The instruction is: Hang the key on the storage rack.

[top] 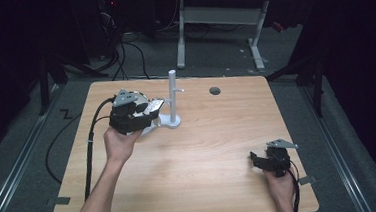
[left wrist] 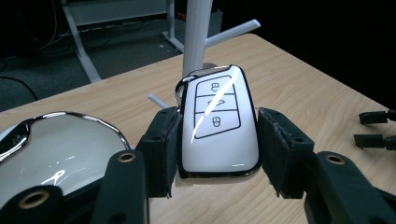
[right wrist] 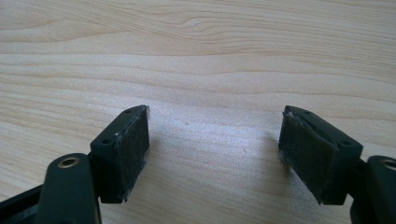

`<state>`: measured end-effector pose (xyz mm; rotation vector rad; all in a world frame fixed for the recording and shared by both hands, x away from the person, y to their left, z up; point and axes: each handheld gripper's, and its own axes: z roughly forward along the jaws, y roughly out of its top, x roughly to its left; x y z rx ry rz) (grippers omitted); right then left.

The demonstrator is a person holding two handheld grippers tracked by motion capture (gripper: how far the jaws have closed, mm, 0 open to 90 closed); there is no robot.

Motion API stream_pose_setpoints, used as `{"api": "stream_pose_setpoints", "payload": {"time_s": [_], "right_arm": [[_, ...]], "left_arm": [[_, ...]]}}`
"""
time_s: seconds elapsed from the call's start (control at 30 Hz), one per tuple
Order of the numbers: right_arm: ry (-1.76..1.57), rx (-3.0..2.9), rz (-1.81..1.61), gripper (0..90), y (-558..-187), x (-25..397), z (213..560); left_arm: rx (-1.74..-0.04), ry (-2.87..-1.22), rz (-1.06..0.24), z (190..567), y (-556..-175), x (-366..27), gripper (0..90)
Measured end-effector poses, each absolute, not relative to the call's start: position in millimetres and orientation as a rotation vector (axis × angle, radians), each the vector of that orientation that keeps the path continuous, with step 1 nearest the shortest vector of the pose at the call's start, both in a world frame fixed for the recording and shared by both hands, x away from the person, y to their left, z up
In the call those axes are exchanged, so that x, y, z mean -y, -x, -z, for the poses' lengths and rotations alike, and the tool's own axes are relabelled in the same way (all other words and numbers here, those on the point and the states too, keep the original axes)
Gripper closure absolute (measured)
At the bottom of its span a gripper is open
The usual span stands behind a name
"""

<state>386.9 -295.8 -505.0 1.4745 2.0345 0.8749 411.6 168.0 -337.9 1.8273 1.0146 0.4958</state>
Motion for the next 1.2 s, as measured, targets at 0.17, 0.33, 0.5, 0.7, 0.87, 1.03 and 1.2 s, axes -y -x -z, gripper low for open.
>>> {"api": "stream_pose_setpoints", "payload": {"time_s": [0.17, 0.33, 0.5, 0.7, 0.87, 1.03, 1.2], "right_arm": [[-1.473, -2.035, -0.876, 24.6, -387, 296, 505], [-1.474, -2.035, -0.875, 24.6, -387, 296, 505], [-1.475, -2.035, -0.875, 24.5, -387, 296, 505], [-1.475, -2.035, -0.875, 24.6, -387, 296, 505], [-1.471, -2.035, -0.874, 24.5, -387, 296, 505], [-1.47, -2.036, -0.875, 24.5, -387, 296, 505], [-1.47, -2.036, -0.874, 24.5, -387, 296, 505]], "left_arm": [[-1.015, -1.811, -0.485, 334, -417, -169, 50.2], [-1.017, -1.812, -0.484, 334, -421, -168, 50.2], [-1.011, -1.806, -0.488, 331, -425, -167, 50.2], [-1.001, -1.802, -0.487, 329, -429, -162, 50.2], [-1.003, -1.799, -0.486, 330, -433, -158, 50.2], [-1.008, -1.795, -0.487, 333, -436, -157, 50.2], [-1.007, -1.787, -0.483, 333, -438, -154, 50.2]]}}
